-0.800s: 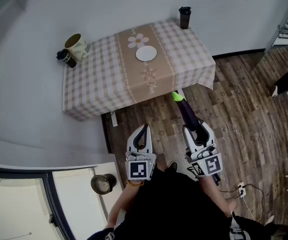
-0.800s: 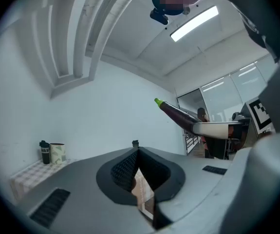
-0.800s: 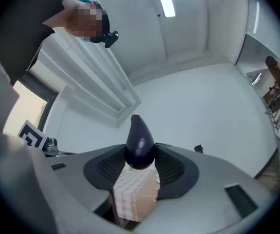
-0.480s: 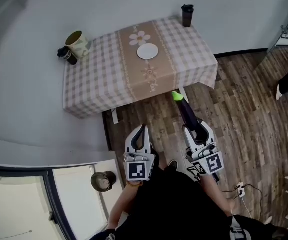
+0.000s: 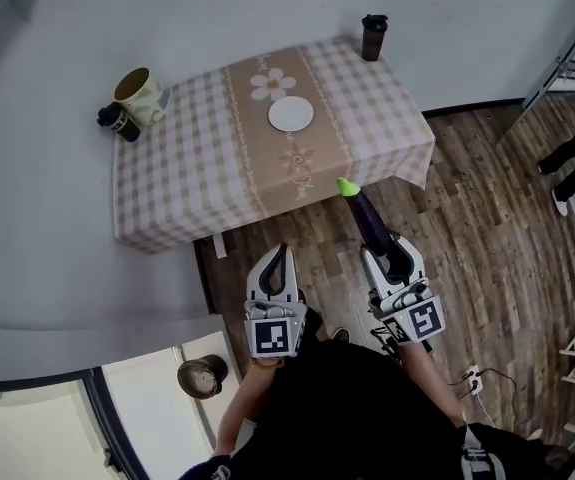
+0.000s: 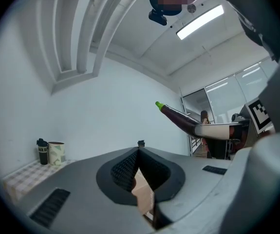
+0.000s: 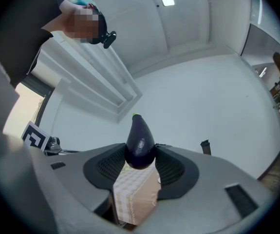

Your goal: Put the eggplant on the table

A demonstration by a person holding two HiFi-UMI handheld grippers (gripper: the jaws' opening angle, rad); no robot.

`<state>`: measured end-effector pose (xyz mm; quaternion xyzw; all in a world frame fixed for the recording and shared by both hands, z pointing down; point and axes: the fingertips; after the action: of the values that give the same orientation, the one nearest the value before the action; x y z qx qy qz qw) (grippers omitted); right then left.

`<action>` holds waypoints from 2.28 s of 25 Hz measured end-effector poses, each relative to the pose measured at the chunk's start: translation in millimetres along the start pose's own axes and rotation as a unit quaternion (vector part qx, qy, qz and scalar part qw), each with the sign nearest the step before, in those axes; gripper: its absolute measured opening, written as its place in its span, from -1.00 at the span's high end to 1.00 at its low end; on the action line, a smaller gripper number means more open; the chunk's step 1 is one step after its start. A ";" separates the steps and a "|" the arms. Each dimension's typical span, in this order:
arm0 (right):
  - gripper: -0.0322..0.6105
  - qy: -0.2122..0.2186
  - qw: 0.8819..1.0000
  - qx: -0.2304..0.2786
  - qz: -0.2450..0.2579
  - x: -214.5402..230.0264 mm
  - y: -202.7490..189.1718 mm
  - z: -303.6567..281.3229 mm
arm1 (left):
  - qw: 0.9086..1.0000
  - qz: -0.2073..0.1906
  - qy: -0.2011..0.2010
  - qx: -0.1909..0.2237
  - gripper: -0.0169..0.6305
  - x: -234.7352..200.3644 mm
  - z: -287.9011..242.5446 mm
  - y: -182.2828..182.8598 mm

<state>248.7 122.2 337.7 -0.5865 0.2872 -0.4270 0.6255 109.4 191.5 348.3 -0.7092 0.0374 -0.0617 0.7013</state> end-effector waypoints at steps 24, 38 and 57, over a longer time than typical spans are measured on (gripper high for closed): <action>0.28 -0.040 0.999 0.012 -0.031 60.9 -36.4 -137.5 | 0.999 -0.011 -0.020 -0.034 0.94 -100.3 -115.1 -39.1; 0.28 -0.025 0.999 0.009 -0.043 165.9 -44.9 -220.3 | 0.998 -0.044 0.032 -0.036 0.94 -124.3 -212.1 -31.5; 0.28 -0.104 0.992 -0.051 0.044 172.1 -70.9 -330.3 | 0.997 0.005 -0.076 -0.019 0.94 -199.7 -293.9 -63.3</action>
<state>31.7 -185.3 382.9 -0.6457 0.2669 -0.3207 0.6395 -131.5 -70.8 407.1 -0.7247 -0.0117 -0.0031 0.6890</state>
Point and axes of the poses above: the fingertips, and each gripper's own axes: z backward along the fingers, x to its right, y out of its top, and after that the axes turned 3 degrees about -x, right-handed
